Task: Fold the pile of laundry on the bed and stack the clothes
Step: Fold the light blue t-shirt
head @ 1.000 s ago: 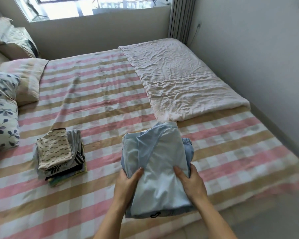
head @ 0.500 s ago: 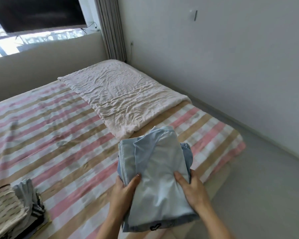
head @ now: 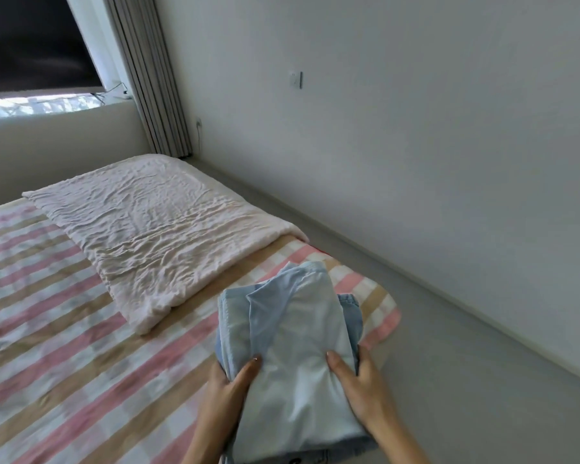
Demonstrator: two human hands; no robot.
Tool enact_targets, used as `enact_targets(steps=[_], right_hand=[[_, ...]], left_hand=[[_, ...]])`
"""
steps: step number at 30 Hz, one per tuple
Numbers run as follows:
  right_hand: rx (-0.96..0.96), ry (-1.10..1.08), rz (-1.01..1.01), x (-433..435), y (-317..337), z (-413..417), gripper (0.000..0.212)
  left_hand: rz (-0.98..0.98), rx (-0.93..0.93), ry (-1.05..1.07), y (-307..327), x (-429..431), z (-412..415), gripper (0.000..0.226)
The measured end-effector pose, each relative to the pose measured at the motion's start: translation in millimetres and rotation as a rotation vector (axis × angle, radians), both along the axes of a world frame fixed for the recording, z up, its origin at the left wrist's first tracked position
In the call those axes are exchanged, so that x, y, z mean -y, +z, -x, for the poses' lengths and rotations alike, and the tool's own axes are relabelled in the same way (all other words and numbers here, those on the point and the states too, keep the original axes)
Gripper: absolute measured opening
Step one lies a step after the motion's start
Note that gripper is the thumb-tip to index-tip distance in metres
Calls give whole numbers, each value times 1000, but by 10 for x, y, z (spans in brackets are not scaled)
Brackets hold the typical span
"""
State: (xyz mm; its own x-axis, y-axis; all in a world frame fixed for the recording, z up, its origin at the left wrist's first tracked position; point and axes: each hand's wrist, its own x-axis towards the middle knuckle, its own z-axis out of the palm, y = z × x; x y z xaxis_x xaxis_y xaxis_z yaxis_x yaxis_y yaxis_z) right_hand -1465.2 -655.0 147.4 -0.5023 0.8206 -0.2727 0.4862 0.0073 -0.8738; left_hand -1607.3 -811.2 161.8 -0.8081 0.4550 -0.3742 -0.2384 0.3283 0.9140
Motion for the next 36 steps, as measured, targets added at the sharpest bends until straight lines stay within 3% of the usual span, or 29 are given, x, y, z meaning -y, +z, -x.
enact_targets(steps=[6, 10, 14, 30, 36], right_hand=[[39, 47, -14, -948, 63, -240, 50], [46, 71, -7, -1383, 74, -259, 41], [36, 61, -4, -1754, 11, -115, 35], [137, 232, 6, -2979, -288, 1406, 61], [154, 369, 2, -3337, -568, 2015, 72]], left_hand=[[-11, -12, 54, -44, -883, -309, 39], [-8, 8, 39, -1, -1321, -338, 62], [5, -14, 24, -64, -1697, -179, 65], [23, 92, 155, -477, -2725, 1144, 64], [37, 130, 272, -802, -2961, 1505, 83]])
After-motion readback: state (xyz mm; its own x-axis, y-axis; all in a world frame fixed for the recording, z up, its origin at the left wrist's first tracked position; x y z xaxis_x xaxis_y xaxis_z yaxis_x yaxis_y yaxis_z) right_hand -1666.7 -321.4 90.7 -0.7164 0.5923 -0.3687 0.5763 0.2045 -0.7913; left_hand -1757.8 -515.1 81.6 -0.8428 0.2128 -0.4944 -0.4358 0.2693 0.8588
